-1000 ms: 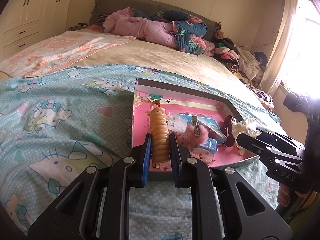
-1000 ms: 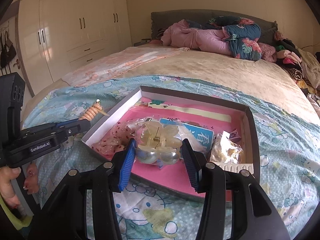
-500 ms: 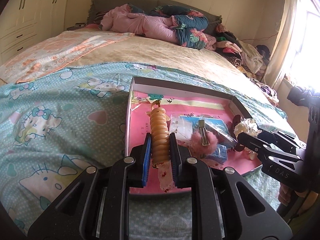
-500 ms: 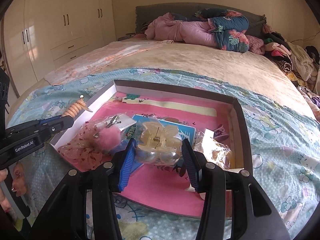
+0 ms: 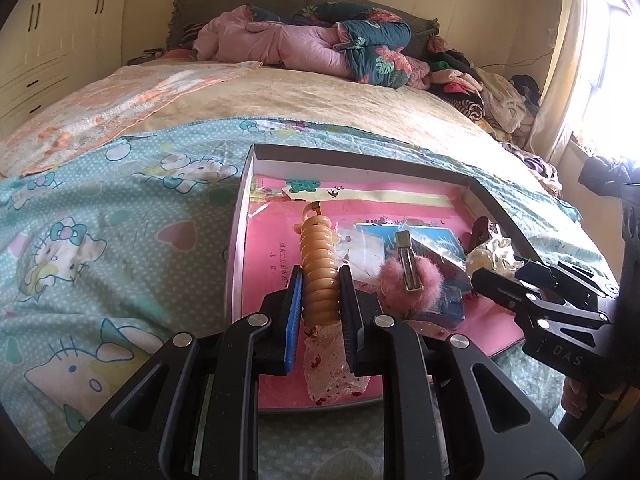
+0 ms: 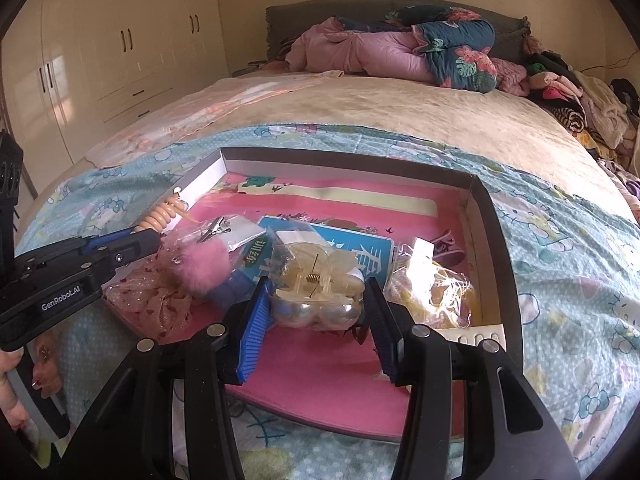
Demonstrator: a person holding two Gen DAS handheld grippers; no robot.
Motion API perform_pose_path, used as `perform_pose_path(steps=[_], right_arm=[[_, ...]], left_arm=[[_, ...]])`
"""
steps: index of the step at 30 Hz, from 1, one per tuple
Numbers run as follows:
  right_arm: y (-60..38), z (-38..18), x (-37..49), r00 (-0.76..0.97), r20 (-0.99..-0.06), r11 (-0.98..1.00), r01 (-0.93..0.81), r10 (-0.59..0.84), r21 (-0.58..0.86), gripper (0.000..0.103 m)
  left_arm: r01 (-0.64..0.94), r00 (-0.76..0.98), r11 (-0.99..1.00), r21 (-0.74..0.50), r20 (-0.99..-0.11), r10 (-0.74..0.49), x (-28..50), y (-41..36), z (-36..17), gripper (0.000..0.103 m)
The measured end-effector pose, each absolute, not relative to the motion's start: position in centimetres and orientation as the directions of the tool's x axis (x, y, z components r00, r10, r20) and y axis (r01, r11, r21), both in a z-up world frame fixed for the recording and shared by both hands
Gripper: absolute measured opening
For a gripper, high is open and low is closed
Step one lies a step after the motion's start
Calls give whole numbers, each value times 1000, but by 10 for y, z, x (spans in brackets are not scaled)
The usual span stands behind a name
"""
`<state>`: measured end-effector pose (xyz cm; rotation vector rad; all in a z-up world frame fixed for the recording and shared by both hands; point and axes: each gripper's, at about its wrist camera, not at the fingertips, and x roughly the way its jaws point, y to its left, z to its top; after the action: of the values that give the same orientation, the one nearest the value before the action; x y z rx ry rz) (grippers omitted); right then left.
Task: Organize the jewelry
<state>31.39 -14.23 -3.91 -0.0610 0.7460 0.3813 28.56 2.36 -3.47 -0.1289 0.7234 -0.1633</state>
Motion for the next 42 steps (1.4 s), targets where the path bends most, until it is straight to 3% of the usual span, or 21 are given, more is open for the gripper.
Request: perform_pose_path(steps=[16, 24, 27, 42], right_arm=[[-147, -47, 293, 651, -692, 931, -356, 312, 84, 46], [-151, -38, 284, 668, -672, 928, -363, 319, 79, 60], [-152, -33, 281, 683, -661, 931, -360, 310, 65, 69], [-164, -12, 258, 733, -619, 941, -338, 284, 31, 83]], left_arm=[[110, 730, 978, -176, -653, -199, 286, 21, -39, 11], [112, 731, 977, -182, -651, -204, 284, 19, -38, 11], [110, 735, 977, -182, -647, -203, 281, 20, -35, 15], [111, 769, 979, -171, -609, -193, 262, 23, -8, 36]])
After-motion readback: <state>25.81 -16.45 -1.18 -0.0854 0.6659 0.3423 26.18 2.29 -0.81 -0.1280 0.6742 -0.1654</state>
